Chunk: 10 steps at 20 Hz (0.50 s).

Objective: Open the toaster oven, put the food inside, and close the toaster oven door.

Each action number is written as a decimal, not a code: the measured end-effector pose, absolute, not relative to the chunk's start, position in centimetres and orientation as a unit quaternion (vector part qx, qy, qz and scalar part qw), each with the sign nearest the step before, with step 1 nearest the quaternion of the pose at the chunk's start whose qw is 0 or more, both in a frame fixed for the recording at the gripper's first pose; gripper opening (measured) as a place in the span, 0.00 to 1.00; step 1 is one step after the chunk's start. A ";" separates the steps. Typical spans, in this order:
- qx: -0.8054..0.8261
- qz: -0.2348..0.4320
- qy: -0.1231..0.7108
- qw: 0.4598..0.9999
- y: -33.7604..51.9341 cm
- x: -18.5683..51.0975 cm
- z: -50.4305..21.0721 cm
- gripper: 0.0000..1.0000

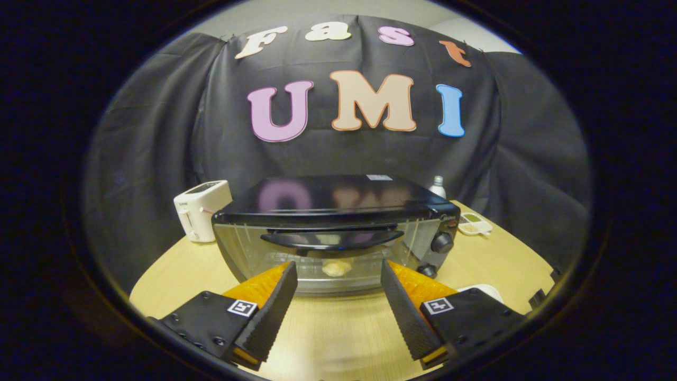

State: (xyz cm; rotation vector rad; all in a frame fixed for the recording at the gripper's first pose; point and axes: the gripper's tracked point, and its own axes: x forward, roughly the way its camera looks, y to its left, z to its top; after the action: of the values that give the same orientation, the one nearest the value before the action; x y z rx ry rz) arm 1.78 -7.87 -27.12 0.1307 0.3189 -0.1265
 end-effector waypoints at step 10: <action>0.061 -0.045 0.080 0.994 -8.8 0.6 -20.5 0.98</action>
State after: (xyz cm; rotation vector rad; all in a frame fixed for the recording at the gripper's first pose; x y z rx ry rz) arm 0.61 -8.76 -20.46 0.1227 0.1601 -0.0900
